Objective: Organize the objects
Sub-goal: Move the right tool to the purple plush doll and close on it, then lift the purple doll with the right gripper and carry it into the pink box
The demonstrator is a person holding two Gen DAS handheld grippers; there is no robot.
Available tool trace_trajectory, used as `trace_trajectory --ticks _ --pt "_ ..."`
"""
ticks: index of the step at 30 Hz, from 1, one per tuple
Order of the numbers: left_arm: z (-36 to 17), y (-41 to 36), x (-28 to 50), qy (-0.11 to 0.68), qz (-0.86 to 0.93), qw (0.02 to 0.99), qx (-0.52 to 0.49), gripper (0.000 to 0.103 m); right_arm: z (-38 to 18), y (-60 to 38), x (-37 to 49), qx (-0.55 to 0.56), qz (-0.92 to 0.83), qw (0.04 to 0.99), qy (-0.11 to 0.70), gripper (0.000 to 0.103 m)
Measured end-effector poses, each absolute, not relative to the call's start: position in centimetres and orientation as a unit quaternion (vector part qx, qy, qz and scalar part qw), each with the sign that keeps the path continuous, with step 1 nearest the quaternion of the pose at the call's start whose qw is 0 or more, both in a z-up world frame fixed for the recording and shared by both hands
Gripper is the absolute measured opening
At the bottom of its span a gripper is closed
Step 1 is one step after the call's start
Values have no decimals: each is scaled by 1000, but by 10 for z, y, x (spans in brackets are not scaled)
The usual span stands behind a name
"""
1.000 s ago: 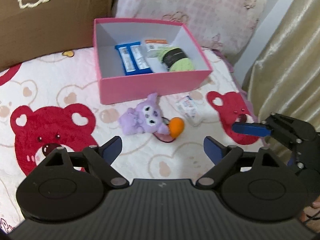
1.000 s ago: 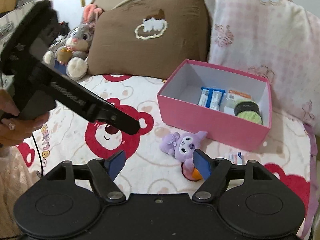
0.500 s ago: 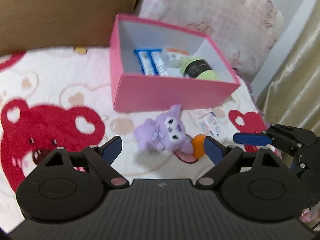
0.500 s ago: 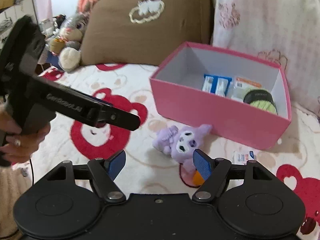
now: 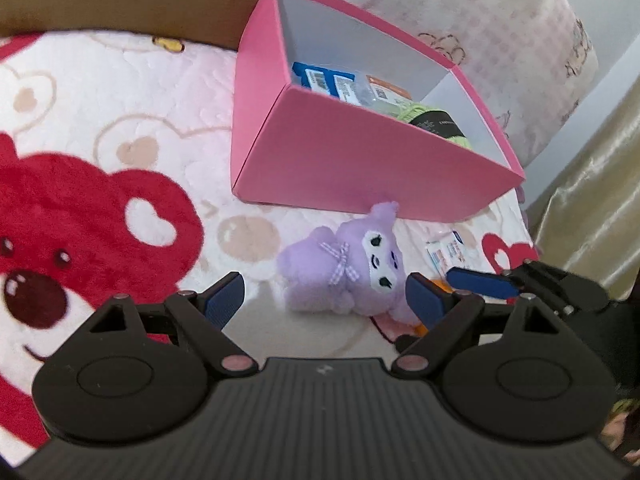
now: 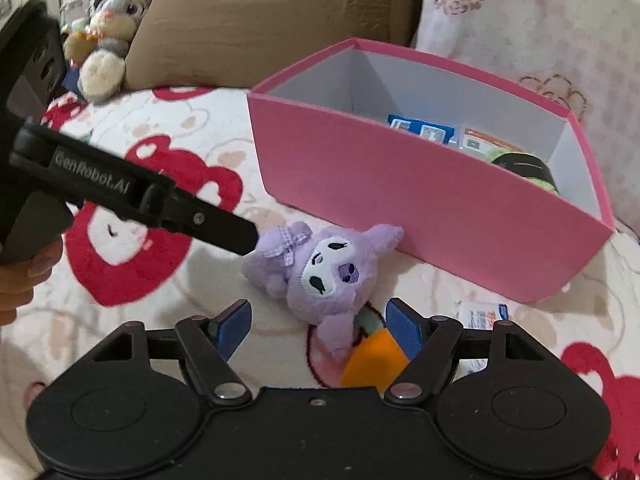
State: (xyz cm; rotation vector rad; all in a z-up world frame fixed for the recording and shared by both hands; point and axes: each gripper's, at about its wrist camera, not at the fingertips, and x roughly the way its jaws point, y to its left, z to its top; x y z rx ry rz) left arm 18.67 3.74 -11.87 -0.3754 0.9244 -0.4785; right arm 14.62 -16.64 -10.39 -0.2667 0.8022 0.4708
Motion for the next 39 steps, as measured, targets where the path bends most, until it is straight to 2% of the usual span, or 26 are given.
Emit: trace_trajectory --ticks 6,8,10,12,16,26,28,31,34,39 --pt "-145 33 196 443 -232 841 -205 82 -128 -160 162 -143 224 882 389 77" --pt "-152 34 198 447 -232 836 -219 75 -131 -162 167 -129 224 882 393 76" --pt "-158 35 200 449 -237 831 -228 59 -132 -163 170 -123 225 885 389 74" --pt "-162 35 201 448 -235 833 -223 51 -133 -162 173 -120 228 885 386 59" --pt "-168 37 201 442 -245 833 -227 33 -138 -158 178 -124 226 882 394 56" --pt "-171 36 207 464 -243 812 -256 34 -145 -158 181 -107 207 884 405 55" --pt "-173 37 207 466 -255 804 -269 40 -145 -156 180 -104 196 885 409 56" --pt "-175 37 208 471 -258 795 -282 41 -146 -148 178 -122 188 884 410 59" --pt "-171 37 205 472 -256 801 -266 35 -142 -147 175 -130 187 885 405 55" --pt "-155 35 199 478 -263 800 -251 33 -129 -147 162 -138 185 892 388 53"
